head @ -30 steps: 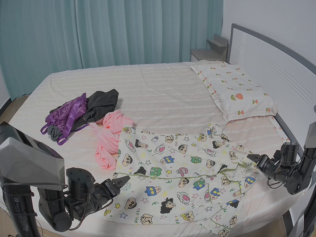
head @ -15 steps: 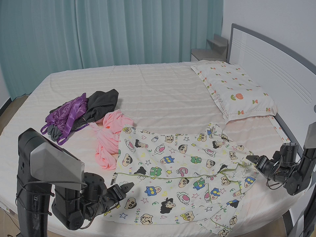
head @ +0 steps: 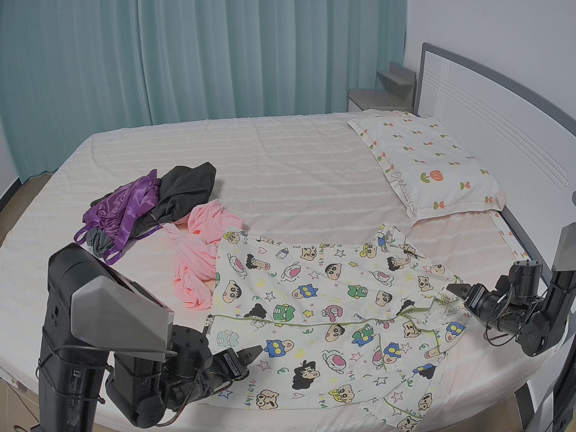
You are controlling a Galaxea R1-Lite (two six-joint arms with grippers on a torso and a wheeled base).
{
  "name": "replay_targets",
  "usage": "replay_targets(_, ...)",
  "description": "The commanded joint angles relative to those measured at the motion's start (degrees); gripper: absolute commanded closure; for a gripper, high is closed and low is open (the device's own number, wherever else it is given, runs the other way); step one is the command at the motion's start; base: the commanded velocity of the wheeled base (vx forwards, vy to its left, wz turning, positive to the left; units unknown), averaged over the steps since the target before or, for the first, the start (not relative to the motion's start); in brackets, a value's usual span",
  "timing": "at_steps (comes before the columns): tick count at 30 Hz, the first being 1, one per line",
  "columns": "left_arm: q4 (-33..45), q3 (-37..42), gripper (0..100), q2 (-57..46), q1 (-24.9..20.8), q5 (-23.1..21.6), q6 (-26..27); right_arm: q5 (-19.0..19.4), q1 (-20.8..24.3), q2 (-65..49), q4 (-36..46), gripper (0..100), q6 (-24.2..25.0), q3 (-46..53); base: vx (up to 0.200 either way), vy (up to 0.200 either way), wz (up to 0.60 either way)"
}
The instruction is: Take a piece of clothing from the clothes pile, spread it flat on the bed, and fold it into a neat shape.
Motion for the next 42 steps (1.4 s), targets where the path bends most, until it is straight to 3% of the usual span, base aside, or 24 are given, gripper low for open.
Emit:
replay_targets(1,-1.0,0.2,0,-0.1,-2.5,0.0,-0.3,0.1,0.1,0.1,0.0,0,0.0,0.0,0.000,0.000,0.00)
replay_targets(8,-1.0,2.1,0,0.3,-8.2,0.8,0.2,0.0,0.1,0.1,0.0,0,0.0,0.0,0.000,0.000,0.00)
replay_targets(18,-1.0,3.8,0,-0.1,-11.2,1.7,0.2,0.0,0.1,0.2,0.0,0,0.0,0.1,0.000,0.000,0.00)
replay_targets(29,-1.0,-0.7,0,-2.3,-9.3,9.7,-0.9,0.0,0.1,0.2,0.0,0,0.0,0.1,0.000,0.000,0.00)
replay_targets(32,-1.0,-0.1,0,-4.2,-9.5,8.6,-2.7,0.0,0.1,0.2,0.0,0,0.0,0.1,0.000,0.000,0.00)
replay_targets(42,-1.0,6.0,0,-5.2,-11.2,-2.5,-3.3,0.0,0.1,0.2,0.0,0,0.0,0.0,0.000,0.000,0.00)
